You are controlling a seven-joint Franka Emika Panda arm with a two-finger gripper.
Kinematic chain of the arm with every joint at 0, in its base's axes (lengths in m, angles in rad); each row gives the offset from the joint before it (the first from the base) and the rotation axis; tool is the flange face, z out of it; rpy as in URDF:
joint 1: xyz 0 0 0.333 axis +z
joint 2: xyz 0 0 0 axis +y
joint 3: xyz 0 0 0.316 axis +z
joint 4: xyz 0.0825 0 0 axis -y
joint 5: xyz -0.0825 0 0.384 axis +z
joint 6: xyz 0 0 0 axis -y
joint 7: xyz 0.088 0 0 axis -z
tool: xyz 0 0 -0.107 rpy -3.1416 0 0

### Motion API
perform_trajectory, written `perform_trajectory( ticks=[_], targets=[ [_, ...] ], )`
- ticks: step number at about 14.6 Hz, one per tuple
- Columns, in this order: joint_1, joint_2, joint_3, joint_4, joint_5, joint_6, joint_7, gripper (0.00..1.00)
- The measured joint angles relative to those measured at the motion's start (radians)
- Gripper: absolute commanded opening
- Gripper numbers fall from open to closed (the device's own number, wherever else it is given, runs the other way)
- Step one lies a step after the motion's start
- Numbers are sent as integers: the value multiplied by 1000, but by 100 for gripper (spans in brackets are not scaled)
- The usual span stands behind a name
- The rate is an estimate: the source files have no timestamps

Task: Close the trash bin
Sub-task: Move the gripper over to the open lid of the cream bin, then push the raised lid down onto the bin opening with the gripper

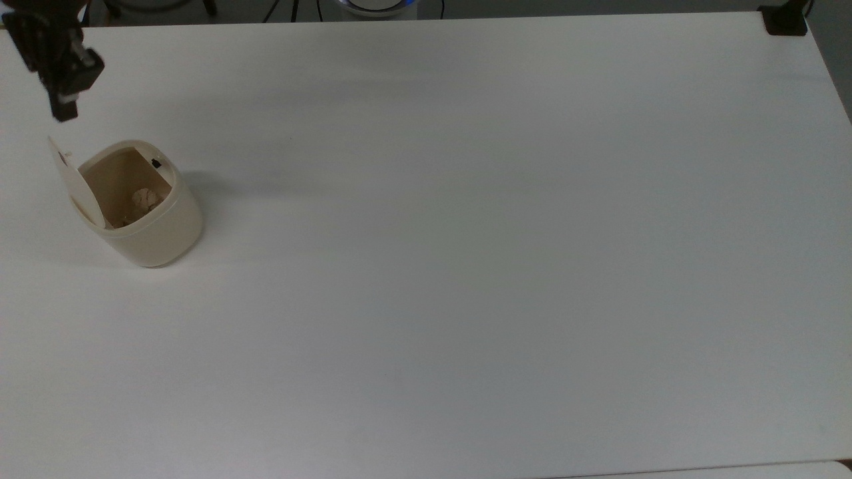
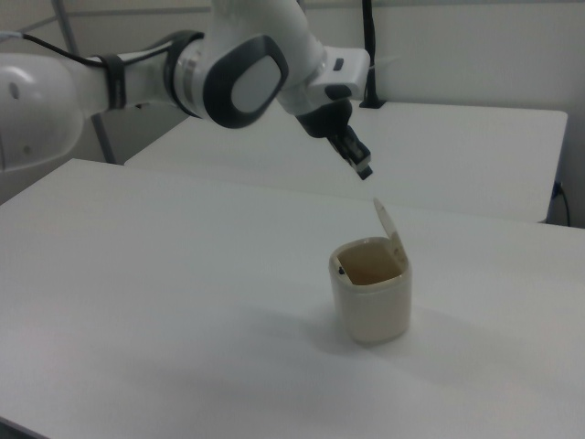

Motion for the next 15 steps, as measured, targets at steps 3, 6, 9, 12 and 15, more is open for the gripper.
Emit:
perform_trajectory(
  ticks=[3, 6, 9, 12, 15],
  targets=[
    [-19, 62, -1, 27, 0, 67, 46, 0],
    [-31, 97, -3, 49, -13, 87, 52, 0],
    [-31, 121, -3, 54, -22, 89, 55, 0],
    [-31, 134, -3, 54, -22, 89, 55, 0],
    [-25, 140, -2, 50, -22, 84, 55, 0]
  ],
)
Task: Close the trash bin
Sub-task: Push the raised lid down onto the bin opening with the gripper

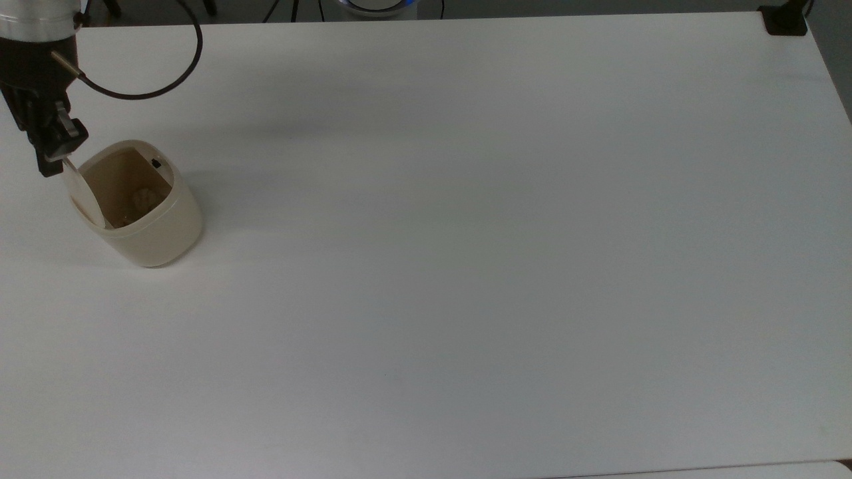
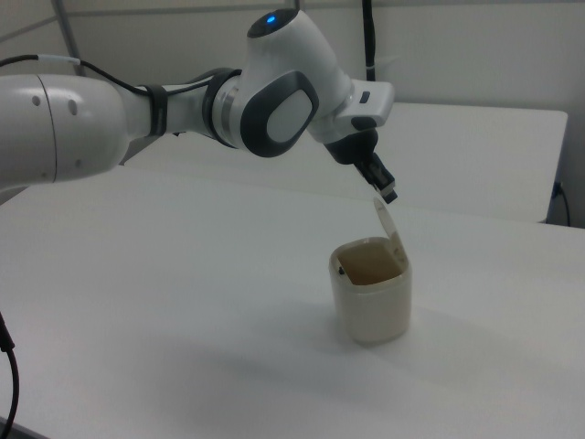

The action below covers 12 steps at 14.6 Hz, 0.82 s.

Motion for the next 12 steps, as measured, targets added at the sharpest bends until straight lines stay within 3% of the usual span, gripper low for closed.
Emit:
perform_trajectory(
  ticks=[6, 12],
  targets=[
    [5, 8, 9, -11, 0, -146, -22, 0],
    [7, 21, 26, -83, 0, -154, -43, 0]
  ],
)
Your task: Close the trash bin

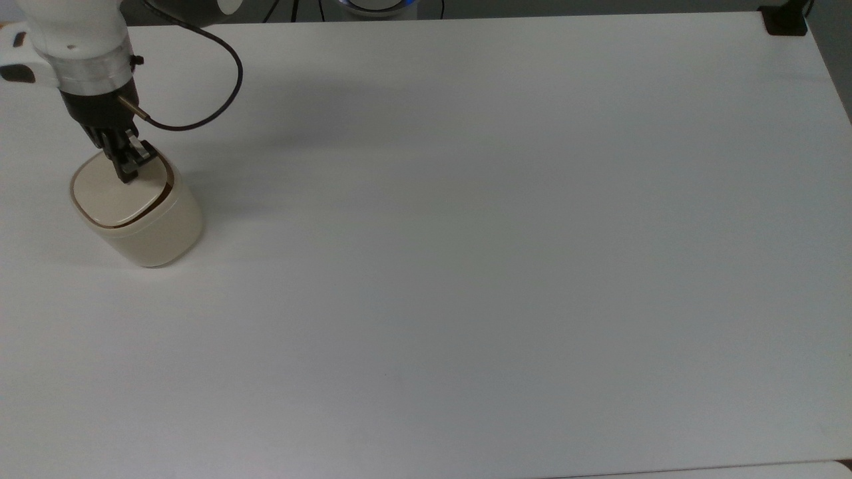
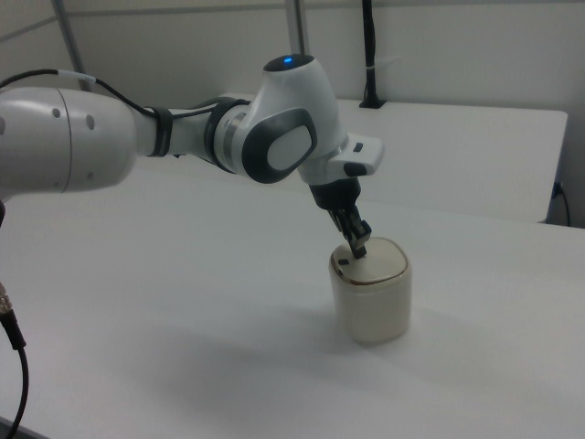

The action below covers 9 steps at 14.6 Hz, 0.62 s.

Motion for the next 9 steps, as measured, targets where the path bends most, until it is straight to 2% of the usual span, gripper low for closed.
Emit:
perform_trajectory(
  ticks=[9],
  targets=[
    [16, 17, 8, 0, -19, 0, -9, 0]
  ],
)
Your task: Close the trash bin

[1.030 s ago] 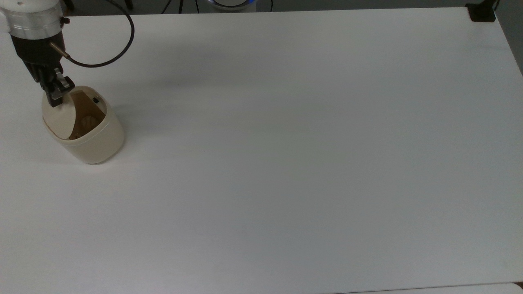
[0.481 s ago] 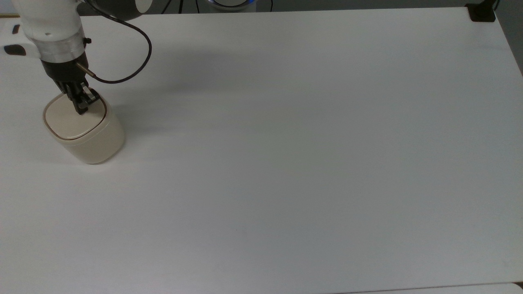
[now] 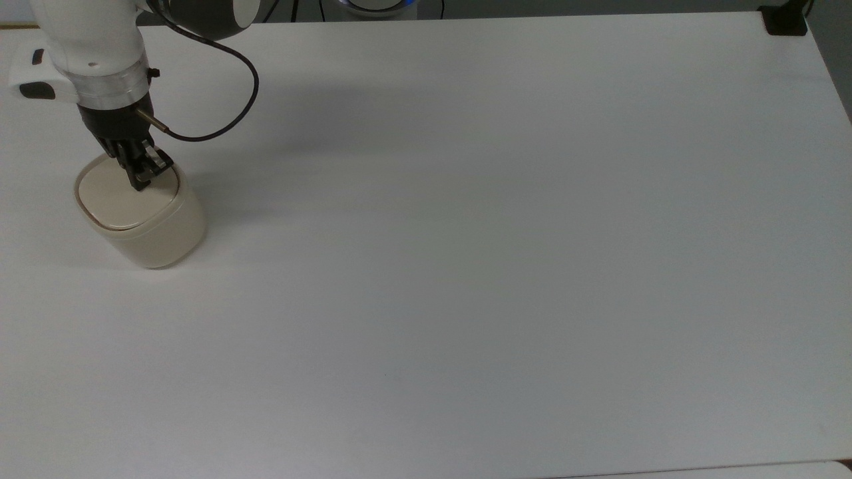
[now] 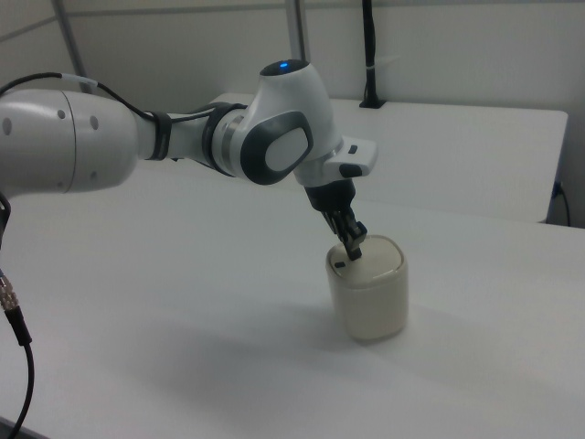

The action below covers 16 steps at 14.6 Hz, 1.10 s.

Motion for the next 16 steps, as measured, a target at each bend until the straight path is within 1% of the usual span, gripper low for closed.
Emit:
perform_trajectory(
  ticks=[4, 5, 6, 7, 8, 9, 10, 11, 13, 15, 16],
  targets=[
    [9, -10, 1, 3, 0, -4, 0, 1],
    [11, -21, 2, 7, 0, -18, 0, 4],
    [18, -51, 3, 14, 1, -53, 0, 10],
    [26, -76, 4, 18, 2, -86, 0, 19],
    [41, -108, 5, 21, 4, -134, -2, 37],
    [65, -142, 8, 22, 5, -196, -11, 76],
    [101, -186, 24, 21, 7, -288, -43, 100],
    [120, -209, 46, 20, 7, -352, -77, 100],
    [137, -236, 111, 15, 7, -464, -132, 100],
    [143, -249, 175, 12, 8, -515, -154, 100],
    [145, -255, 197, 9, 13, -522, -164, 100]
  ],
)
